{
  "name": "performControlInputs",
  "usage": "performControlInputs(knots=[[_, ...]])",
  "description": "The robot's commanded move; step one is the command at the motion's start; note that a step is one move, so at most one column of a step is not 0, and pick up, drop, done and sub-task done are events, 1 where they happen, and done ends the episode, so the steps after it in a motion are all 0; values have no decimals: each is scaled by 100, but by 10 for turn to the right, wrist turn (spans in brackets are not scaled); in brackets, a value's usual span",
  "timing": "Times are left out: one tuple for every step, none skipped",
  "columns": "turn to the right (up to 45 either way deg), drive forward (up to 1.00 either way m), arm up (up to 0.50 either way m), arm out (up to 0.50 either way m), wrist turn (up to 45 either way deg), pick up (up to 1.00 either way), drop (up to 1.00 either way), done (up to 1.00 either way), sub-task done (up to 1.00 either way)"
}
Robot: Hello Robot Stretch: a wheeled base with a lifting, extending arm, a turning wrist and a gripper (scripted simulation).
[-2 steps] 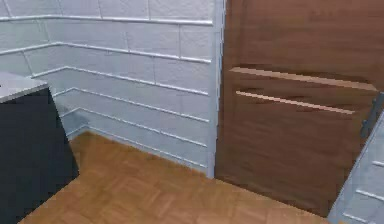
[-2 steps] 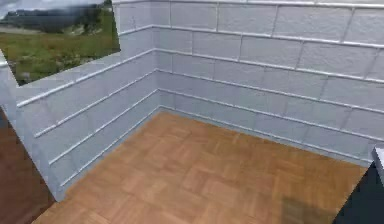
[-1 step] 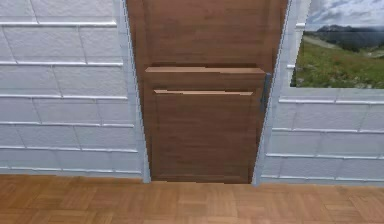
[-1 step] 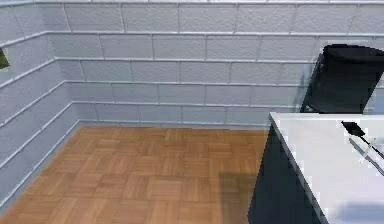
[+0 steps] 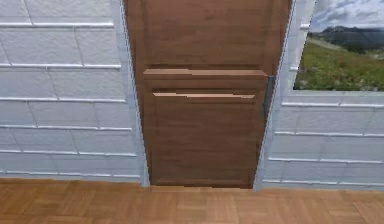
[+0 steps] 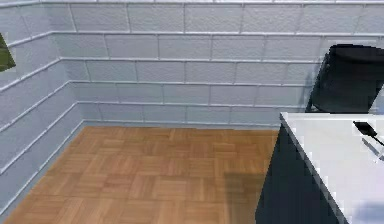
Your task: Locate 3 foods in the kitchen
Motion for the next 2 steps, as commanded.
performControlInputs(knots=[[-450, 0, 0, 0, 0, 0, 0, 0, 0], [-420, 0, 0, 0, 0, 0, 0, 0, 0]])
